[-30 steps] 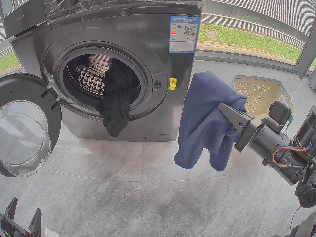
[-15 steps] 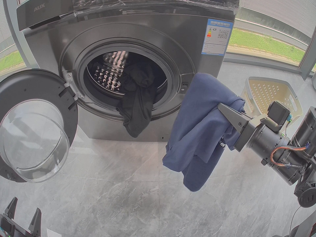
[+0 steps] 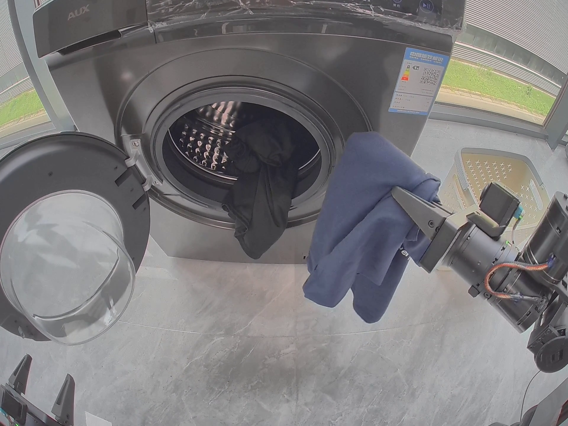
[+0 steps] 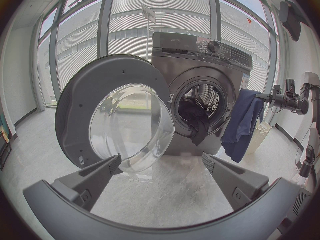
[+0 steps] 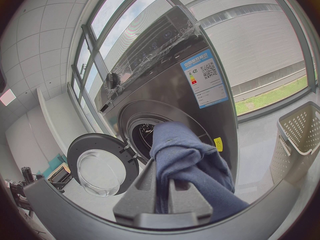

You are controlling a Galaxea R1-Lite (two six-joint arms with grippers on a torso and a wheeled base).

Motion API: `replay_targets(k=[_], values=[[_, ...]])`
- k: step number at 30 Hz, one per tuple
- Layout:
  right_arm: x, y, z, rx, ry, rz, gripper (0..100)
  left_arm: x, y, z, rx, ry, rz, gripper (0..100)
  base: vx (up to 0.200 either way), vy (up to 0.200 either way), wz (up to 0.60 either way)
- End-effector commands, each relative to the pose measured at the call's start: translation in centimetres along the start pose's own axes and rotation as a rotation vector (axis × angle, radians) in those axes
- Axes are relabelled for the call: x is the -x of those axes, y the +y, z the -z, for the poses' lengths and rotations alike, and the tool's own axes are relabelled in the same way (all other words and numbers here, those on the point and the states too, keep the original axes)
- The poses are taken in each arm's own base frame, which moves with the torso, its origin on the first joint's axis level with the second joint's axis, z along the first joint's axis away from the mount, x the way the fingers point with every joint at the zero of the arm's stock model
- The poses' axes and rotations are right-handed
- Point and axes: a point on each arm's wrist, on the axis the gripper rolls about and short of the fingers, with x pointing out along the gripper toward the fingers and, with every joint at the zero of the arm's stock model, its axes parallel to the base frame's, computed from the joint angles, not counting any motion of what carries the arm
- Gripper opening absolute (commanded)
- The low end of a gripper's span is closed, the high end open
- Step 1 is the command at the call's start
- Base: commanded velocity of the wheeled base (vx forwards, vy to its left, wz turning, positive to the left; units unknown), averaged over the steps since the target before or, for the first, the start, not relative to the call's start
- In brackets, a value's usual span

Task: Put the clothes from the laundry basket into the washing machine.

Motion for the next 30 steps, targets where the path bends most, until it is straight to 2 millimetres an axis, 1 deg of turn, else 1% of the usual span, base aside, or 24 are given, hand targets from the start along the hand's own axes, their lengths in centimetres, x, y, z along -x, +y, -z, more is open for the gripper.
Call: replay_targets(k=[1, 15, 30], values=[[-0.03, 0.02, 0.0, 0.0, -0.001, -0.001, 0, -0.01, 0.03, 0.48, 0.0, 0.001, 0.0, 100, 0.0, 0.2, 0.0], [0.03, -0.03, 0.02, 0.0, 0.0, 0.001, 0, -0.01, 0.03, 0.48, 0.0, 0.001, 0.0, 100, 0.0, 0.2, 0.0], [0.08, -0.05, 0.32, 0.0, 0.013, 0.0, 0, -0.01, 0.03, 0.48, -0.003, 0.001, 0.0, 100, 0.0, 0.0, 0.0]])
